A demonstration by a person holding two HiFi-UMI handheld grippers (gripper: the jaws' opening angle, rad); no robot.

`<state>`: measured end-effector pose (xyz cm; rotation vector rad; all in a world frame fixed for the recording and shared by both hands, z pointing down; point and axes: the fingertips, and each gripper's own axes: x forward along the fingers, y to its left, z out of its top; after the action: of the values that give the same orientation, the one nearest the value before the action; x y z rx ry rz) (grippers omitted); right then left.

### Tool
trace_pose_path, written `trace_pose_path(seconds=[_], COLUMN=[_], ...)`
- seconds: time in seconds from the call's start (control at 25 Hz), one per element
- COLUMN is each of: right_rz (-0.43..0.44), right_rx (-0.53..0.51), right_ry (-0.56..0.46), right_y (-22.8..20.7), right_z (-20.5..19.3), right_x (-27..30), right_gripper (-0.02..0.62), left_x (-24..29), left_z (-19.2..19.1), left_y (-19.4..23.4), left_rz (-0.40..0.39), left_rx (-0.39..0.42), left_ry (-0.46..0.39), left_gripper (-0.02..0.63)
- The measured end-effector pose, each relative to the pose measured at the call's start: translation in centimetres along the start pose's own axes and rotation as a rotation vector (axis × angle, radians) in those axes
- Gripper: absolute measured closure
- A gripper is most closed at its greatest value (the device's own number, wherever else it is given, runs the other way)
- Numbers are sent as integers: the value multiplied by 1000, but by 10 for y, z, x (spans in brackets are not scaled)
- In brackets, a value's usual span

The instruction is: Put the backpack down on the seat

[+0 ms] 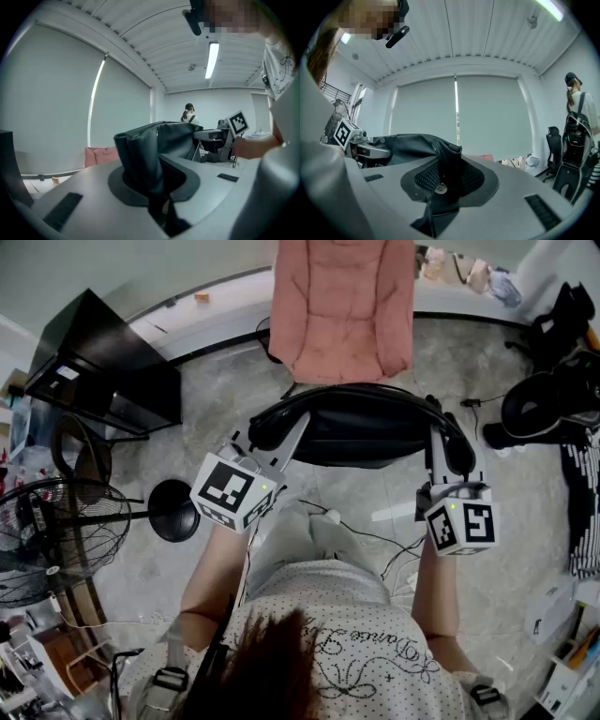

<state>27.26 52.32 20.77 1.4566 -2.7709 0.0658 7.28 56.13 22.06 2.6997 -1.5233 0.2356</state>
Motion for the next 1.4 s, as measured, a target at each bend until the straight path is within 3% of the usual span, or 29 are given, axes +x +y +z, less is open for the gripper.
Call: trace_pose_path(seconds=[0.84,1.08,1.4], right_rz=[31,10,-33], right_rx=[41,33,31], right_ry=[16,22,20], right_y=[-27,-39,-52], right_z=[3,5,9], right_x=[22,61,147], right_gripper=[491,491,491], left_x=[32,63,117], left_z=[4,5,8], left_y=[6,41,120], left_rz=[10,-8,-52], left_rx=[-14,-23,-21], left_ry=[13,5,-15], left_gripper=[557,557,557])
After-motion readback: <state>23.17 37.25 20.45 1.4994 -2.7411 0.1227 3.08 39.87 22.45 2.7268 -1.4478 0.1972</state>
